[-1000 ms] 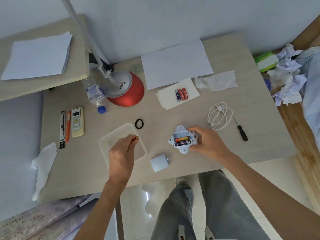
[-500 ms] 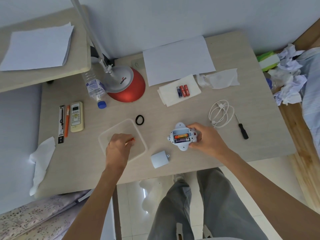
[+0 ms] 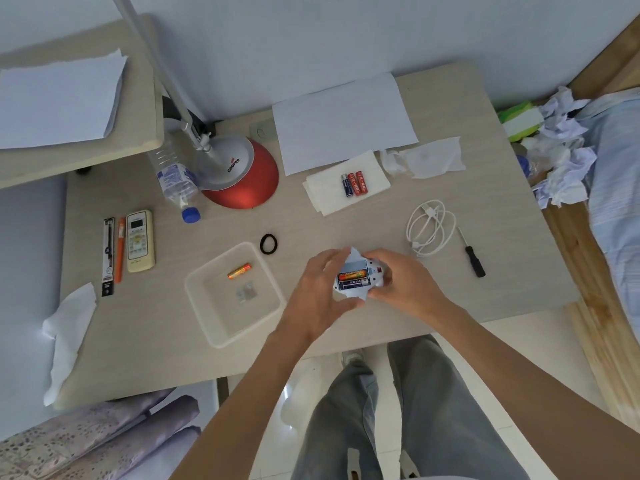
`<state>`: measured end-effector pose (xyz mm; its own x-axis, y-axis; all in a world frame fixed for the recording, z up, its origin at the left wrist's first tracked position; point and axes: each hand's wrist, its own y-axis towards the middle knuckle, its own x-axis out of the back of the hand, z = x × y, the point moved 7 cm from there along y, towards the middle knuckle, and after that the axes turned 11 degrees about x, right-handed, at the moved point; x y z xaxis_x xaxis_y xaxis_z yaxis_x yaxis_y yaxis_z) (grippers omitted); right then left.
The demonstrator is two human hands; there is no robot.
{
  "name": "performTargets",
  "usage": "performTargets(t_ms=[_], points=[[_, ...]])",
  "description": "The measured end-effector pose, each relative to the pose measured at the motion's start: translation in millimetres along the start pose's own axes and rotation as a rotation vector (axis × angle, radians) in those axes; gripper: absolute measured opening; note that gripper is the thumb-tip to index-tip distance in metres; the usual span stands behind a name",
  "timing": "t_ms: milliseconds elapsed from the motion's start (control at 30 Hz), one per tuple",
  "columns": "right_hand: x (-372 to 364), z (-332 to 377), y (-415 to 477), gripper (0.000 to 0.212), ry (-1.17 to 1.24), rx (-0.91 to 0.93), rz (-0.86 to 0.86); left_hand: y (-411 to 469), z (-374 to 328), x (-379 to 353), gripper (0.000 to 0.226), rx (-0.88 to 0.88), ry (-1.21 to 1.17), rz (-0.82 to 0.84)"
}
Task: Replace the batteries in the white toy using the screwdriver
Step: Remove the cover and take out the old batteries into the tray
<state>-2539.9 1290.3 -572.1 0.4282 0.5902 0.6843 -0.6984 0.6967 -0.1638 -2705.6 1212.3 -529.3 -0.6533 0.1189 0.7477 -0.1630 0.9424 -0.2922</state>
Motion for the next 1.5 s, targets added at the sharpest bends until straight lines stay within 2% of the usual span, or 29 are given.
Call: performTargets(t_ms=[133,300,433,633,867,1167,1500], points=[[5,5,-2,0.072,-0.076,0.045,0.013,17,12,-24,0.096,0.079,-0.173,0.063],[22,22,-6,0.08,-0.35,0.206,0.064,24,24,-32,0.086,0.196,-0.409,0.102],[30,46,-8,0.067,-0.495,0.427,0.152,32,34,-37,0.083,0.253,-0.513,0.153],[23,57,8,0.05,-0.575,0.544,0.295,37,33,-42,0.083,0.284,-0.533,0.162],[26,60,23,0.047,-0.588,0.556,0.403,39,33,-43,0.085,0.278,-0.547,0.173],[20,53,33,0.073,-0.663,0.544,0.544,40,30,-41,0.083,0.248,-0.553,0.196],[18,45,35,0.072,-0.67,0.629,0.537,42,23,-38,0.079,0.256,-0.604,0.235]])
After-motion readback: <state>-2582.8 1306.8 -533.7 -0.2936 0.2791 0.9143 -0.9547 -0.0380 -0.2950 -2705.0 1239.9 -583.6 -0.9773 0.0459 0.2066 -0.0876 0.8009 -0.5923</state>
